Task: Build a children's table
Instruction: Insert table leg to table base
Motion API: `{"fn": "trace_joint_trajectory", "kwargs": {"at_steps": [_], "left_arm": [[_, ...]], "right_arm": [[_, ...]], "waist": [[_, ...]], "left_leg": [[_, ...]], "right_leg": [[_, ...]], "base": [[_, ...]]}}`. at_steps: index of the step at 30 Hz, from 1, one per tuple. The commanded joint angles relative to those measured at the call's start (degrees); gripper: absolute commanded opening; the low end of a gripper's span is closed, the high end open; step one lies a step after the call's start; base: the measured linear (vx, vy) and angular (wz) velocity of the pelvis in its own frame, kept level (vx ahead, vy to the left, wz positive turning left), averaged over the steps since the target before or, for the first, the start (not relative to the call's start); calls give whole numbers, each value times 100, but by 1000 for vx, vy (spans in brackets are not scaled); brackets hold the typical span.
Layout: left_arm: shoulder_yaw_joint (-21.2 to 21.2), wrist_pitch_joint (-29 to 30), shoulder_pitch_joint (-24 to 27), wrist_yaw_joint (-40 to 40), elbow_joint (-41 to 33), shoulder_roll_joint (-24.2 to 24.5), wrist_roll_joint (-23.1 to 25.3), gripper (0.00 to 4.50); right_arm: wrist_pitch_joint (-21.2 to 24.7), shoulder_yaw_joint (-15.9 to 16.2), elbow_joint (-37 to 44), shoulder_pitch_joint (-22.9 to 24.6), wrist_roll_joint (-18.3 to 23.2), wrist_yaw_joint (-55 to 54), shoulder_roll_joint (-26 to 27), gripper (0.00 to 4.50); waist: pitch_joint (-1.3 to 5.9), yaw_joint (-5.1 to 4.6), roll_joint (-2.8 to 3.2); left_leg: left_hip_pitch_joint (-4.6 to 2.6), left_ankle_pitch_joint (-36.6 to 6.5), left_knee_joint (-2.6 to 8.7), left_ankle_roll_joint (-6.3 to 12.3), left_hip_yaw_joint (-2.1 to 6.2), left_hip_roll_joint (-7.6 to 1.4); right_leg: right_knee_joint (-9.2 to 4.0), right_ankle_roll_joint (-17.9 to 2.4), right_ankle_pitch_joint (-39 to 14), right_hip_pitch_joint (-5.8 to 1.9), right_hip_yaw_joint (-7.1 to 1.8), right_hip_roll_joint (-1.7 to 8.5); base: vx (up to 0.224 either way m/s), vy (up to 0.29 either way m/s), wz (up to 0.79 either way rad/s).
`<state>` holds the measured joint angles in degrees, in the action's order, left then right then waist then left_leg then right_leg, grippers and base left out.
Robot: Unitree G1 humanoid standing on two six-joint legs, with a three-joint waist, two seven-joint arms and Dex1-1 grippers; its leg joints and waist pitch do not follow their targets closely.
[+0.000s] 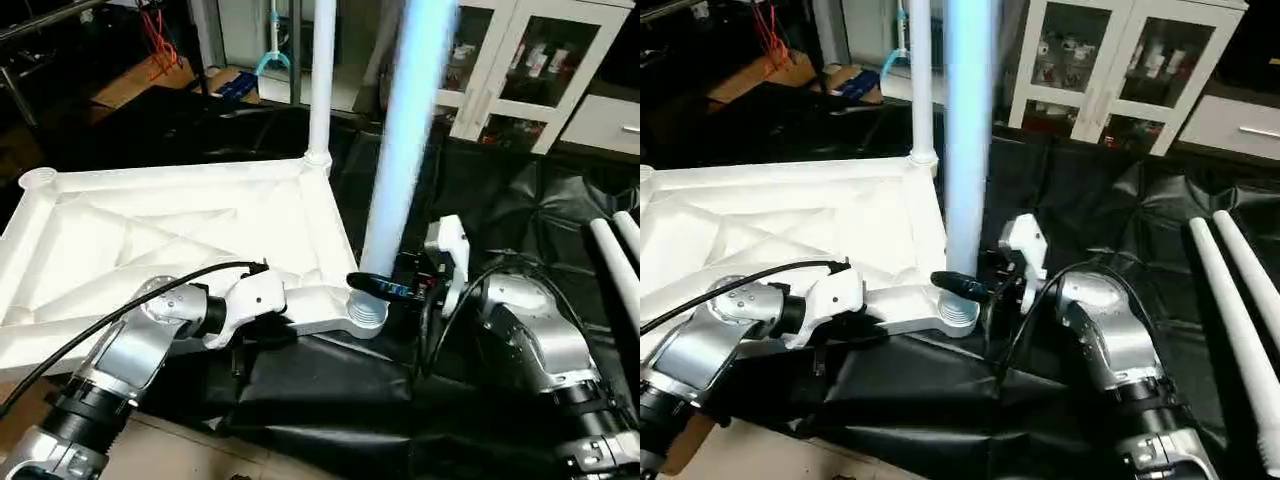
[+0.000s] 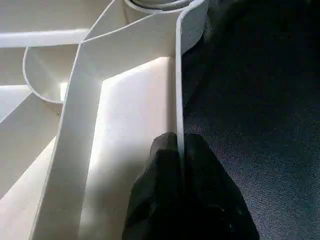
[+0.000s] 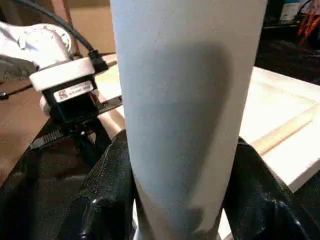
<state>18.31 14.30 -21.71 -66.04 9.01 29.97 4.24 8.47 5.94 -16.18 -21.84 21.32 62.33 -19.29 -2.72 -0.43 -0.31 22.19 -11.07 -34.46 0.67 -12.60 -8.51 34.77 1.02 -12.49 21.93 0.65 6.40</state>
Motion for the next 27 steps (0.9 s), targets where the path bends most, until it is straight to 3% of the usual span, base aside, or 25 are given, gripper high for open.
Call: {"fn": "trace_joint_trajectory", "kwargs": {"at_steps": [1,4,6,8,9,14,15,23,27], "left_arm": [[202,-31,85,6,186,-70,9,2],[199,-24,90,10,181,-68,4,2],[191,-17,99,17,176,-67,-2,2],[187,-9,109,19,169,-65,-7,2],[186,-3,108,15,171,-62,-12,2],[207,-5,90,-1,196,-55,-22,2],[213,-10,81,-5,205,-53,-22,2],[244,2,47,-25,203,-66,-25,2],[247,5,61,-27,189,-56,-25,2]], "right_arm": [[154,-42,-315,325,-8,-87,-15,188],[129,-120,-302,426,39,-136,-17,188],[111,-184,-252,579,72,-191,-23,188],[113,-212,-183,731,95,-221,-27,188],[113,-185,-94,856,82,-229,-30,188],[107,35,10,998,-180,-287,-90,188],[55,103,-5,988,-262,-279,-110,188],[340,499,-233,519,-563,-197,-154,188],[593,770,-330,261,-672,137,-300,188]], "waist": [[203,-24,-48],[196,-26,-58],[183,-18,-50],[197,-20,-50],[189,-16,-25],[182,-24,-39],[172,-18,-12],[142,-84,-23],[146,-112,-50]], "left_leg": [[-183,-2237,597,-203,277,-475],[-171,-2320,611,-228,291,-476],[-201,-2452,617,-274,287,-483],[-188,-2413,634,-289,296,-480],[-185,-2399,643,-294,301,-484],[-184,-2435,654,-283,292,-482],[-189,-2473,661,-301,295,-483],[-216,-3027,693,-528,347,-483],[-209,-3097,704,-551,350,-484]], "right_leg": [[-496,-1086,-1709,52,-168,203],[-509,-1039,-1868,48,-164,206],[-539,-985,-2019,83,-172,207],[-535,-957,-1967,62,-161,206],[-533,-957,-1929,65,-164,207],[-552,-951,-1914,67,-163,205],[-557,-941,-1961,79,-165,208],[-614,-763,-2558,136,-172,209],[-611,-752,-2469,138,-164,197]], "base": [[0,0,0],[0,0,0],[0,0,0],[0,0,0],[0,0,0],[0,0,0],[0,0,0],[0,0,0],[0,0,0]]}}
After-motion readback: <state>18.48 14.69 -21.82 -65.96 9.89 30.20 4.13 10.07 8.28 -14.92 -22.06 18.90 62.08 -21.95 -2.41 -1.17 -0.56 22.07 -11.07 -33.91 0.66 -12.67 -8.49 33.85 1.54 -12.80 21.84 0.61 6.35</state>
